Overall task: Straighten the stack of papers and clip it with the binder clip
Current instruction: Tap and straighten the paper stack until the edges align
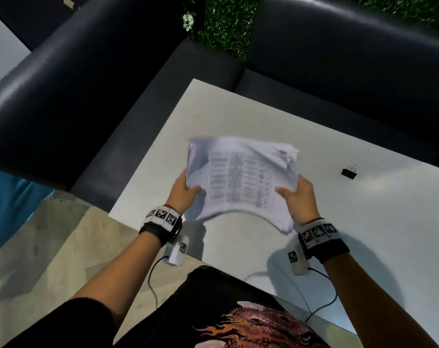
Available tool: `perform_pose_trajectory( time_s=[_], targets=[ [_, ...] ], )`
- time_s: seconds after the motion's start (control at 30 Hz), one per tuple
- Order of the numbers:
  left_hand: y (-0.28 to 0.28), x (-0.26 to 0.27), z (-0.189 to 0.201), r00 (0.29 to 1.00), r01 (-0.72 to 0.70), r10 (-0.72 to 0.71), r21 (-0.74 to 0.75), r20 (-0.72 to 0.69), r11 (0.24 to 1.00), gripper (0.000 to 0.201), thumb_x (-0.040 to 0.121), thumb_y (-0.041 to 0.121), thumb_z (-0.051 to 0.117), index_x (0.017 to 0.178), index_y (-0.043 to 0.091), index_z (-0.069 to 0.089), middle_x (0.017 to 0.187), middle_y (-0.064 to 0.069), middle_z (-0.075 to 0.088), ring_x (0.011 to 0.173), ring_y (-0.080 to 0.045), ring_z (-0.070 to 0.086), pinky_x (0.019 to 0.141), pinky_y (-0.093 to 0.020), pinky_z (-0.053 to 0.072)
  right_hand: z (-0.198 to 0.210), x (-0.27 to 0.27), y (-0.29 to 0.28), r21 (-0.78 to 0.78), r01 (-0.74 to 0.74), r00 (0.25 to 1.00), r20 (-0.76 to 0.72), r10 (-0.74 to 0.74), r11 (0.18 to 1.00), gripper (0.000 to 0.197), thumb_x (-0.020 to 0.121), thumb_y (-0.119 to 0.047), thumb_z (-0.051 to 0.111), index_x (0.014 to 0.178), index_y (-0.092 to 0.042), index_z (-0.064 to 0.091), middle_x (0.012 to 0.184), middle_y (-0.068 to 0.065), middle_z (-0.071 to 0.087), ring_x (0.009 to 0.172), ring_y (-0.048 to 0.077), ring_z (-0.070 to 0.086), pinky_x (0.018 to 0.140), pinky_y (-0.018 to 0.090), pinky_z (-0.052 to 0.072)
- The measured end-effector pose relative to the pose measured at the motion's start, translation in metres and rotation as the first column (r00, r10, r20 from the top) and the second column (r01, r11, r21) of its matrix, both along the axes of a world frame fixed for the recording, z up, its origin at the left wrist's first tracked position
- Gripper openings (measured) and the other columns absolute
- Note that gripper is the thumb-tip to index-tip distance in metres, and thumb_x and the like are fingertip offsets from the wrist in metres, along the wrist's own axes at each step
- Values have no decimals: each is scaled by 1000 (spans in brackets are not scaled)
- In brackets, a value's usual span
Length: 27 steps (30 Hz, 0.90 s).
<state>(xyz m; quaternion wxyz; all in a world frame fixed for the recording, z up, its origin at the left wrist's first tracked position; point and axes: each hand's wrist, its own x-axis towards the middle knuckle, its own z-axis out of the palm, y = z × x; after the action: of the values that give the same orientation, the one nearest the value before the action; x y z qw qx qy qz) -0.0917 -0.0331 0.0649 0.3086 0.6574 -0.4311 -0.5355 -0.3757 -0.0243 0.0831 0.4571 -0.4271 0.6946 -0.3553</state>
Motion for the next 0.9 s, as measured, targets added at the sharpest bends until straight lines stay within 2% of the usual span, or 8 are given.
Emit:
perform_pose_trajectory(
  time_s=[0.13, 0.2, 0.27, 0.37, 0.57, 0.67, 0.77, 0.9],
  targets=[
    [-20, -13, 49, 988, -147, 116, -407, -99, 901, 40, 81, -7, 59, 114, 14, 52, 105, -3, 61, 99, -19, 59, 81, -29, 54, 48, 2, -12, -248, 206, 977, 110, -183, 947, 37, 84, 3, 65, 120, 0, 56, 114, -2, 64, 102, 1, 62, 95, 25, 51],
    [-17, -12, 57, 979, -192, 135, -477, -151, 857, 40, 83, -8, 61, 118, 11, 53, 111, -2, 62, 105, -16, 60, 87, -25, 53, 53, -5, -6, -339, 225, 972, 141, -187, 914, 33, 82, 5, 67, 112, -5, 57, 97, -25, 67, 88, -18, 60, 84, 7, 49],
    [-9, -7, 44, 974, -225, 210, -424, -84, 877, 46, 80, -4, 68, 121, 7, 51, 114, -2, 62, 105, -14, 61, 88, -21, 53, 35, -12, 9, -320, 210, 969, 196, -153, 924, 34, 80, 11, 66, 110, 1, 55, 82, -31, 69, 80, -19, 61, 73, 3, 47],
    [11, 1, 2, 963, -269, 271, -180, -13, 946, 62, 70, -4, 75, 124, 6, 47, 117, -11, 61, 110, -28, 60, 97, -43, 51, -8, -21, 29, -231, 42, 988, 153, -7, 972, 44, 76, 13, 62, 117, 10, 48, 92, -7, 68, 83, -3, 64, 73, 13, 51],
    [4, -2, -10, 962, -271, 271, -142, -18, 952, 44, 68, -18, 67, 108, -5, 59, 99, -15, 65, 92, -27, 64, 86, -43, 56, -46, -22, 24, -150, 129, 989, 87, -117, 980, 39, 72, -13, 77, 106, -15, 58, 94, -12, 69, 92, 10, 64, 84, 34, 54],
    [-2, 12, -4, 965, -260, 255, -119, -56, 958, 47, 66, -21, 69, 105, 4, 59, 93, -6, 65, 85, -16, 64, 77, -28, 58, -27, -29, 15, -103, 143, 984, 121, -130, 984, 29, 70, -7, 58, 98, -12, 62, 71, -17, 68, 67, -1, 61, 64, 23, 50],
    [9, 28, -10, 991, -127, 126, -28, -43, 991, 47, 68, -21, 68, 105, 6, 59, 93, 0, 64, 90, -16, 63, 88, -40, 56, -23, -34, 20, -96, -15, 992, 120, 27, 995, 36, 70, -4, 66, 104, 5, 61, 91, -12, 71, 85, -4, 66, 77, 17, 51],
    [17, 13, -6, 992, -121, 120, -75, -26, 990, 53, 69, -22, 66, 90, 26, 60, 95, 1, 63, 84, -2, 62, 95, -44, 49, -47, -27, 38, 175, 130, 990, 22, -136, 976, 52, 73, -18, 80, 103, -33, 40, 73, -24, 61, 61, -32, 48, 72, 9, 43]
  ],
)
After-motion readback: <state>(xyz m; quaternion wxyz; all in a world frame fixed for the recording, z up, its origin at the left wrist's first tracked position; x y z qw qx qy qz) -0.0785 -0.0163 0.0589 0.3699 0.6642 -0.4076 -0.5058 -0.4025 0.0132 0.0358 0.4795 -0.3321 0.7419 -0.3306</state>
